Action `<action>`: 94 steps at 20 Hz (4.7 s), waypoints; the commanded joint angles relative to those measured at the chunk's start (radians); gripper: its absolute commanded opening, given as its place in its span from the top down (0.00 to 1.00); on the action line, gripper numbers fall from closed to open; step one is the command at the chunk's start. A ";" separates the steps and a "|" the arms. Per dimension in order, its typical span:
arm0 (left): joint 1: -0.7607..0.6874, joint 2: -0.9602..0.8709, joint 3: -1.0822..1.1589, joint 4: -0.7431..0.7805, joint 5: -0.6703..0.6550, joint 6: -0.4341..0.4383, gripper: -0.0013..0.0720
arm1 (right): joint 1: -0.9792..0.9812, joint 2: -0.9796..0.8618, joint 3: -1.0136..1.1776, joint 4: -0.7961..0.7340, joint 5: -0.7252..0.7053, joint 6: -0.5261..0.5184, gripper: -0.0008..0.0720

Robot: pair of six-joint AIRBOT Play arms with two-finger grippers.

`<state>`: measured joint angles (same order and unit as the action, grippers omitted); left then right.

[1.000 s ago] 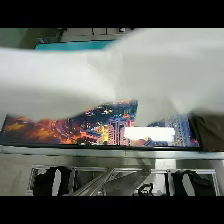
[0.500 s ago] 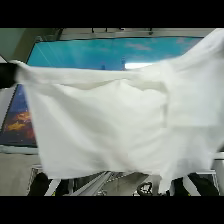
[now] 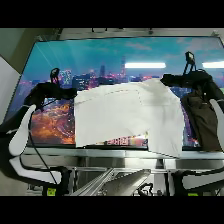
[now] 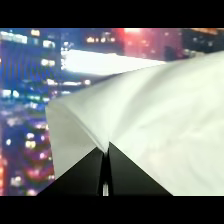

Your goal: Fold the shirts.

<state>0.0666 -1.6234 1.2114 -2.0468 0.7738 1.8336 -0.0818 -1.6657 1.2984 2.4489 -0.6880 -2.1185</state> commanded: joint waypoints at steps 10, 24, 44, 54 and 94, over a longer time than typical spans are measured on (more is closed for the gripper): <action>0.053 -0.294 0.517 -0.013 0.205 -0.043 0.97 | -0.158 -0.249 0.441 -0.003 -0.041 0.047 0.97; -0.016 -0.478 0.650 0.090 0.227 -0.122 0.97 | -0.180 -0.341 0.441 -0.116 -0.168 0.062 0.97; -0.043 -0.476 0.888 0.080 0.457 -0.126 0.03 | -0.201 -0.250 0.441 -0.117 -0.195 0.147 0.29; 0.108 -0.053 0.500 0.092 0.740 -0.106 0.03 | -0.436 0.041 0.370 -0.120 -0.607 0.212 0.30; 0.268 0.140 -0.167 0.083 0.542 -0.008 0.97 | -0.595 0.360 -0.583 -0.208 -0.608 0.166 0.30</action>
<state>0.2878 -1.4872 1.0557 -1.9812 1.2911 1.8256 -0.6907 -1.3289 0.8665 2.2398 -1.3766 -1.9594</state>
